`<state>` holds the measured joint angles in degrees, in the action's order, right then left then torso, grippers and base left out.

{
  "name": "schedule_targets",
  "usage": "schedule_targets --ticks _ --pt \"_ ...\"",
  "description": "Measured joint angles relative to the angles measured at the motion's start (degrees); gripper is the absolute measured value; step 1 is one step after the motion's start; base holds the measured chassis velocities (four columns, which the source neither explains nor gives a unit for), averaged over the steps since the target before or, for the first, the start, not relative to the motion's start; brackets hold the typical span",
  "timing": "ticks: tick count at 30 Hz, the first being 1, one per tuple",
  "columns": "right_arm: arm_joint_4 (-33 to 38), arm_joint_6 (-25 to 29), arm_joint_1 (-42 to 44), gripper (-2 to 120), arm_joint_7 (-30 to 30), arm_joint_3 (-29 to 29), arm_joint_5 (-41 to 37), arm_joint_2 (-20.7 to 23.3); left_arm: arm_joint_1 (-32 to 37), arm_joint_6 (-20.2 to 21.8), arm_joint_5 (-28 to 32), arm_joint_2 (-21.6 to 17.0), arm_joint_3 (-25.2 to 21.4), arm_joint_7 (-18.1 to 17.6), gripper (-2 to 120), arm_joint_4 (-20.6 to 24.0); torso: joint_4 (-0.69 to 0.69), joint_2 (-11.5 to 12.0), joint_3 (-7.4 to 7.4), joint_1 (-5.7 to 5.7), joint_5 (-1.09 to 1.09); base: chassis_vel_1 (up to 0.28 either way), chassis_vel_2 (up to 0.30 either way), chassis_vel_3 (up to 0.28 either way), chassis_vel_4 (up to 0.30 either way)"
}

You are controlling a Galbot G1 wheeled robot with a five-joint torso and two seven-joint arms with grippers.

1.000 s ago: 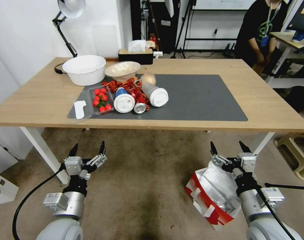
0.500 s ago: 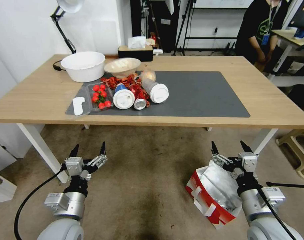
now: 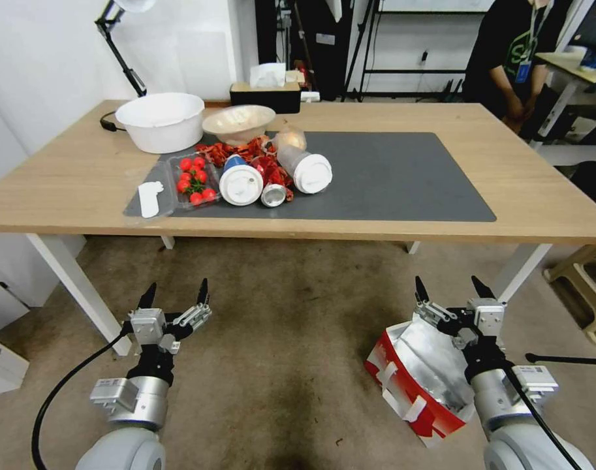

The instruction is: Pick up the food delivery bag from the floor and place it on the table.

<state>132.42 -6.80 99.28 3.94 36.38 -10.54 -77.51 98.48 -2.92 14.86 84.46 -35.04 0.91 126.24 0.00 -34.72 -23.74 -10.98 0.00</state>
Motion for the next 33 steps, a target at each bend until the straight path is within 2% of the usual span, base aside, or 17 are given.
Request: schedule_targets --ticks 15,33 --pt "-0.09 0.37 0.06 100 -0.10 0.03 0.00 0.11 0.55 -1.31 -0.70 -0.13 0.01 0.15 100 -0.43 0.00 4.36 2.62 1.73 0.00 0.000 0.000 0.000 0.000" --pt "-0.70 0.47 -0.34 100 -0.13 -0.05 0.00 0.13 0.37 -1.70 -0.90 -0.40 0.09 0.53 100 -1.11 0.00 8.22 5.11 3.11 0.00 0.000 0.000 0.000 0.000"
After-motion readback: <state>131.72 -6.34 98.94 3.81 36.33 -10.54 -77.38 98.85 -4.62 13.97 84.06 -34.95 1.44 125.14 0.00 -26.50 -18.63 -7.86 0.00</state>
